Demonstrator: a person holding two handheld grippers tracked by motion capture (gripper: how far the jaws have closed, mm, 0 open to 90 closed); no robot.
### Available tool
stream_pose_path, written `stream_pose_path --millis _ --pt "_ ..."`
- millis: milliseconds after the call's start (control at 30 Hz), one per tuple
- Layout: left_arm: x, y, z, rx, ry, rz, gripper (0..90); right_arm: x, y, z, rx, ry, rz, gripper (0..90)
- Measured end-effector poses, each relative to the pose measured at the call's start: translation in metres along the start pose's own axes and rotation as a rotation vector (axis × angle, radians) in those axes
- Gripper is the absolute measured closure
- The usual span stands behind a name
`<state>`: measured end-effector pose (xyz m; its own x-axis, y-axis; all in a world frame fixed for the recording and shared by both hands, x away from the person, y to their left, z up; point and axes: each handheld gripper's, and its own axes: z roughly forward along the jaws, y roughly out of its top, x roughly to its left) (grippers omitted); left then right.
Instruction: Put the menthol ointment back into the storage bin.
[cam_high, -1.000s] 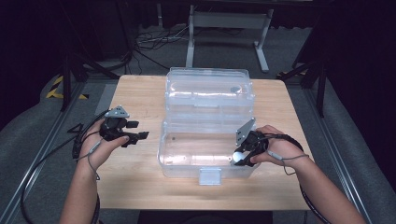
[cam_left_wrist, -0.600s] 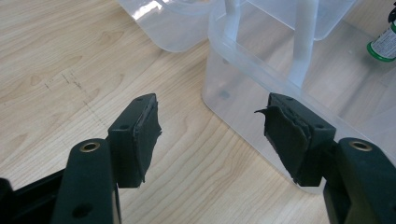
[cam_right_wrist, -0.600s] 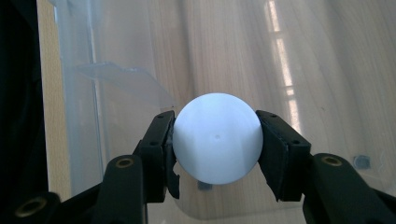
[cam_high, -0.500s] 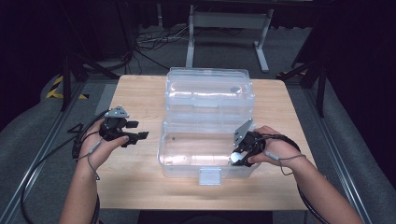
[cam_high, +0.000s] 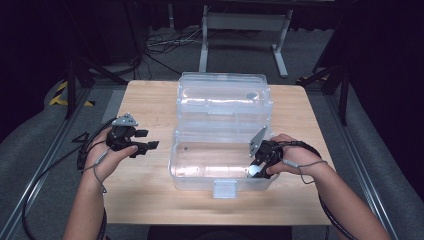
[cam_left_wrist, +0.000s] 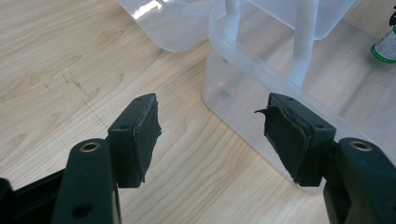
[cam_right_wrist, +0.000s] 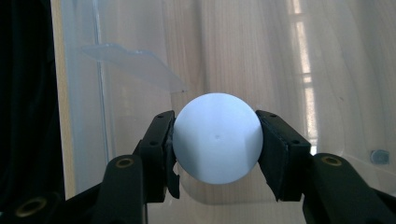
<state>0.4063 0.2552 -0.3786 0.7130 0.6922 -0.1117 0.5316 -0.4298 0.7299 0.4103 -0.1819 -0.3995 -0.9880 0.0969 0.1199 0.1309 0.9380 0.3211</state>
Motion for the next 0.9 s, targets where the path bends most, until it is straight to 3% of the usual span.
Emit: stream_pose_path --millis 267,600,900 --pt "0.0 0.0 0.001 0.003 -0.001 -0.004 36.0 -0.001 -0.001 -0.001 -0.019 0.015 0.006 45.8" --pt "-0.001 0.0 0.001 0.003 -0.005 0.0 35.9 0.0 -0.004 -0.007 -0.061 0.0 0.001 42.5" --pt "-0.001 0.001 0.002 -0.002 -0.009 -0.003 35.9 0.001 -0.005 -0.029 -0.185 -0.045 -0.002 43.3"
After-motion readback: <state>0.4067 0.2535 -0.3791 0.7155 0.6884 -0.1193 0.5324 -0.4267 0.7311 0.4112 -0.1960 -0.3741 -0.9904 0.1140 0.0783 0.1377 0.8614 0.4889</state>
